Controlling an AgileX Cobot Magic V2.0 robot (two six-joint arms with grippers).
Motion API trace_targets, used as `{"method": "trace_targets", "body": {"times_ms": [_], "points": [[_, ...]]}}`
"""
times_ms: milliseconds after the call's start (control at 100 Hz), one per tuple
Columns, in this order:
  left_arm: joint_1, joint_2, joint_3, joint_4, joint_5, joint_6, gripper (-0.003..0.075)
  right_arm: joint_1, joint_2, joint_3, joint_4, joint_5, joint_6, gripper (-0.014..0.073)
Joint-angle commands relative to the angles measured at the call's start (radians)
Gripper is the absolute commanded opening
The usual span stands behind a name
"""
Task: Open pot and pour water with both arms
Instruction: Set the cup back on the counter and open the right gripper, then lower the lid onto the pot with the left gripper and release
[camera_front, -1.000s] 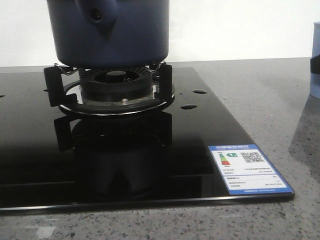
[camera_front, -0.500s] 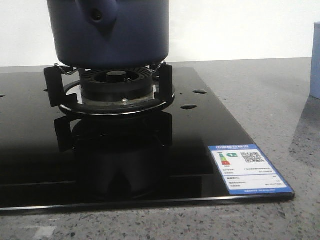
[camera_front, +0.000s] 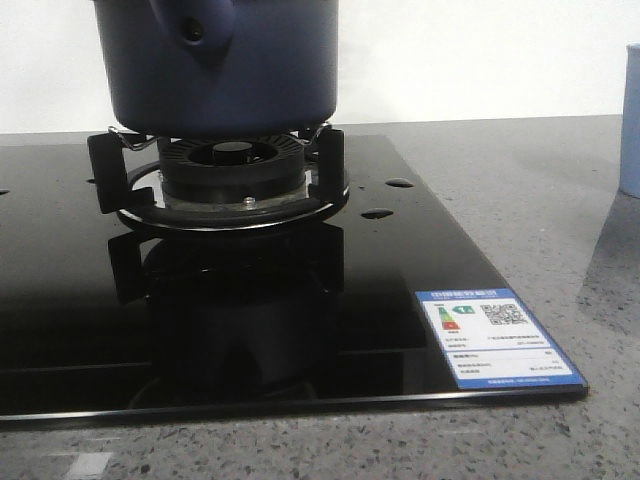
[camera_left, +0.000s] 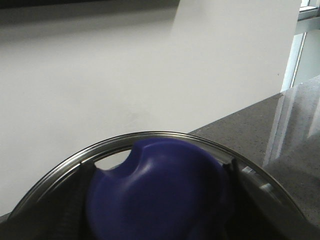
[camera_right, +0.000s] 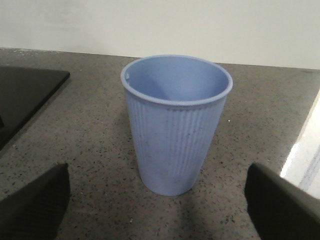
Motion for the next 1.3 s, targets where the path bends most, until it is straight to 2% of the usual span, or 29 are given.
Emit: {"method": "trace_targets", "body": {"times_ms": [0,420,970,1290], "points": [[-0.026,0.005,-0.039,-0.009,-0.155,0.002,0.0351,0.001,-0.011,-0.025,0.010,-0.044,0.004,0.0642],[-0.034,0.107,-0.039,-0.009,-0.226,0.002,0.0351,0.001,-0.011,-0.025,0.009,-0.041,0.004,0.0642],[-0.034,0.144,-0.039,-0.004,-0.225,0.002,0.0351,0.001,-0.011,-0.025,0.009,-0.041,0.004,0.0642],[-0.034,0.136,-0.039,-0.003,-0.165,0.002,0.0351,0.001,-0.011,-0.025,0.009,-0.041,0.004,0.0642]]}}
